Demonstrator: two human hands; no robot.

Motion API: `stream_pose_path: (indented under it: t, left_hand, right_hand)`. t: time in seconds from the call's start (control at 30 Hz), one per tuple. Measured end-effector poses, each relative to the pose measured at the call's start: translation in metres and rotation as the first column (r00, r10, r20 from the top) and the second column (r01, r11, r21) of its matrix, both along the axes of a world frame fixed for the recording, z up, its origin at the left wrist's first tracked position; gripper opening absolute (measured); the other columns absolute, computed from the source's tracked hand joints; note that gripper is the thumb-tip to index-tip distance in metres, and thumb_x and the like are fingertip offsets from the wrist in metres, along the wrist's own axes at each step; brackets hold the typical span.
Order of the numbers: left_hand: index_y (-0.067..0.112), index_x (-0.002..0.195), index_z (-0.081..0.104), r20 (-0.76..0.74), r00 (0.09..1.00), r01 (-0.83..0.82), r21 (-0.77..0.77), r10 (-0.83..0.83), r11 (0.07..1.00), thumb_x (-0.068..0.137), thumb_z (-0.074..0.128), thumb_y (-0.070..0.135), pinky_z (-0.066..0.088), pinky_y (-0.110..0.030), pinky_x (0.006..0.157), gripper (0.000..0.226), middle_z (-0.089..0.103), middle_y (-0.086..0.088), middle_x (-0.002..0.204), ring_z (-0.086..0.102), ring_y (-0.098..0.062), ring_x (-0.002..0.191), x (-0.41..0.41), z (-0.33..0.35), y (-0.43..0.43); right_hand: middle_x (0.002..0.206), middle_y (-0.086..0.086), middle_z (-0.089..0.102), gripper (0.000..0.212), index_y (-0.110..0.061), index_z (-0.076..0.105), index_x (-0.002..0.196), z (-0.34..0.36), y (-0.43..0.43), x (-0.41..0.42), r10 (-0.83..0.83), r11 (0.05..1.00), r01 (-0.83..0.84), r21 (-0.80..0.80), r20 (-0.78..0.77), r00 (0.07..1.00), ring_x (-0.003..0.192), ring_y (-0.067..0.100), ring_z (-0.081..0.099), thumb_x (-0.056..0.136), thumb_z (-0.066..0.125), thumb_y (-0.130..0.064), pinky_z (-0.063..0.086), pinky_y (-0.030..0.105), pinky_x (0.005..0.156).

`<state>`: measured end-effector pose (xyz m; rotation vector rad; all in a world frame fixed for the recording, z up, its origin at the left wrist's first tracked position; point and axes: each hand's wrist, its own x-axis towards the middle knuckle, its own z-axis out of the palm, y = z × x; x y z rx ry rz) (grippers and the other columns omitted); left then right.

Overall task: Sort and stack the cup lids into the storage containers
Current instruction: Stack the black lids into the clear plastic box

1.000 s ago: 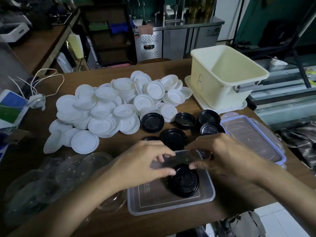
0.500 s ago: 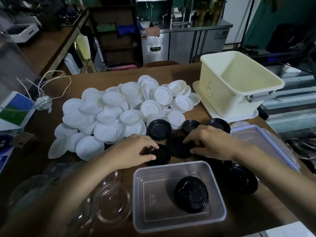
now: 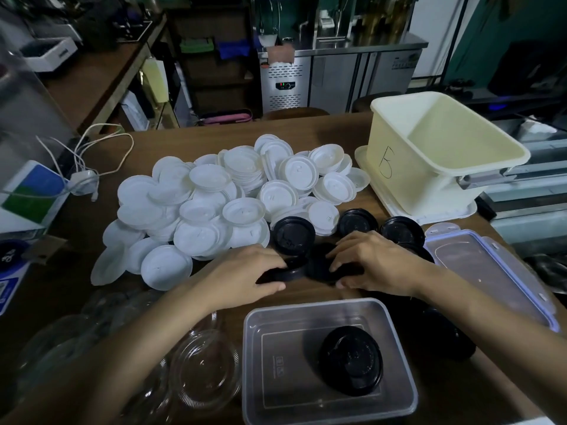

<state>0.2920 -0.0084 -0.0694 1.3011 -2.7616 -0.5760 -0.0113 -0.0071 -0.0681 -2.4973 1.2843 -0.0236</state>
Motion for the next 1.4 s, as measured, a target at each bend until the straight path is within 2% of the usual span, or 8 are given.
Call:
stream_pose_path:
  t: [0.1, 0.23, 0.3, 0.53, 0.67, 0.83, 1.13, 1.4]
  left_hand:
    - [0.028, 0.114, 0.069, -0.055, 0.998, -0.02, -0.01, 0.019, 1.0, 0.101, 0.063, 0.043, 0.051, -0.031, 0.081, 0.021, 0.066, 0.018, 0.099, 0.058, -0.003, 0.092, 0.001, 0.004, 0.002]
    - [0.031, 0.113, 0.066, -0.185, 0.977, -0.1, 0.026, 0.103, 0.995, 0.097, 0.07, 0.035, 0.057, -0.041, 0.077, 0.016, 0.069, 0.014, 0.093, 0.064, -0.004, 0.084, 0.002, 0.013, 0.006]
    - [0.039, 0.125, 0.061, -0.268, 0.953, -0.124, 0.087, 0.143, 0.988, 0.096, 0.073, 0.032, 0.06, -0.038, 0.083, 0.033, 0.072, 0.015, 0.102, 0.068, -0.003, 0.088, 0.001, 0.019, 0.011]
    - [0.051, 0.137, 0.053, -0.4, 0.901, -0.129, 0.119, 0.166, 0.984, 0.097, 0.071, 0.028, 0.061, -0.035, 0.088, 0.049, 0.073, 0.022, 0.107, 0.071, -0.004, 0.094, -0.007, 0.043, 0.032]
    - [0.044, 0.14, 0.057, -0.522, 0.829, -0.099, 0.215, 0.2, 0.972, 0.098, 0.071, 0.018, 0.059, -0.026, 0.088, 0.052, 0.073, 0.02, 0.11, 0.074, -0.004, 0.094, -0.014, 0.059, 0.046]
    - [0.036, 0.128, 0.054, -0.564, 0.774, -0.019, 0.433, 0.288, 0.901, 0.094, 0.077, 0.015, 0.062, -0.052, 0.089, 0.046, 0.073, 0.002, 0.114, 0.078, -0.025, 0.091, -0.023, 0.067, 0.063]
    - [0.049, 0.127, 0.066, -0.427, 0.888, 0.028, 0.418, 0.169, 0.908, 0.093, 0.079, 0.025, 0.061, -0.043, 0.089, 0.044, 0.059, 0.004, 0.112, 0.075, -0.02, 0.083, -0.05, 0.049, 0.086]
    - [0.062, 0.132, 0.058, -0.284, 0.953, -0.012, 0.323, 0.109, 0.946, 0.093, 0.076, 0.042, 0.059, -0.04, 0.088, 0.048, 0.056, 0.023, 0.107, 0.065, -0.001, 0.09, -0.067, 0.023, 0.095]
  right_hand:
    - [0.113, -0.021, 0.071, 0.012, -0.032, 0.075, 0.102, 0.003, 0.003, -0.002, -0.012, 0.999, 0.017, -0.05, 0.106, 0.994, 0.135, 0.008, 0.051, 0.092, 0.075, -0.037, 0.045, 0.042, 0.107]
    - [0.082, -0.033, 0.059, 0.007, -0.024, 0.067, 0.105, 0.025, 0.018, 0.003, -0.06, 0.994, 0.079, -0.078, 0.225, 0.973, 0.079, -0.011, 0.057, 0.099, 0.067, -0.029, 0.04, 0.014, 0.072]
    - [0.08, -0.025, 0.062, 0.005, -0.025, 0.063, 0.104, 0.033, 0.025, 0.004, -0.082, 0.995, 0.097, -0.037, 0.301, 0.95, 0.07, 0.001, 0.059, 0.103, 0.061, -0.03, 0.044, 0.021, 0.066]
    - [0.108, -0.008, 0.07, 0.018, -0.025, 0.066, 0.118, 0.044, 0.04, 0.002, -0.197, 0.978, 0.199, 0.054, 0.528, 0.826, 0.101, 0.017, 0.068, 0.106, 0.055, -0.033, 0.058, 0.047, 0.085]
    - [0.127, -0.009, 0.068, 0.033, -0.021, 0.064, 0.136, 0.054, 0.05, -0.001, -0.163, 0.973, 0.227, -0.031, 0.601, 0.783, 0.123, 0.012, 0.063, 0.105, 0.055, -0.028, 0.051, 0.044, 0.103]
    - [0.107, -0.009, 0.062, 0.027, -0.019, 0.071, 0.125, 0.059, 0.066, -0.005, -0.166, 0.972, 0.234, -0.019, 0.65, 0.742, 0.108, 0.011, 0.062, 0.105, 0.054, -0.013, 0.044, 0.019, 0.096]
    - [0.118, -0.006, 0.067, 0.024, -0.026, 0.072, 0.123, 0.053, 0.093, -0.025, -0.256, 0.961, 0.26, 0.096, 0.666, 0.701, 0.117, 0.017, 0.065, 0.099, 0.067, -0.022, 0.05, 0.046, 0.105]
    - [0.12, -0.004, 0.074, 0.036, -0.021, 0.067, 0.129, 0.05, 0.112, -0.034, -0.407, 0.909, 0.296, 0.293, 0.779, 0.477, 0.113, 0.015, 0.071, 0.093, 0.07, -0.02, 0.056, 0.044, 0.102]
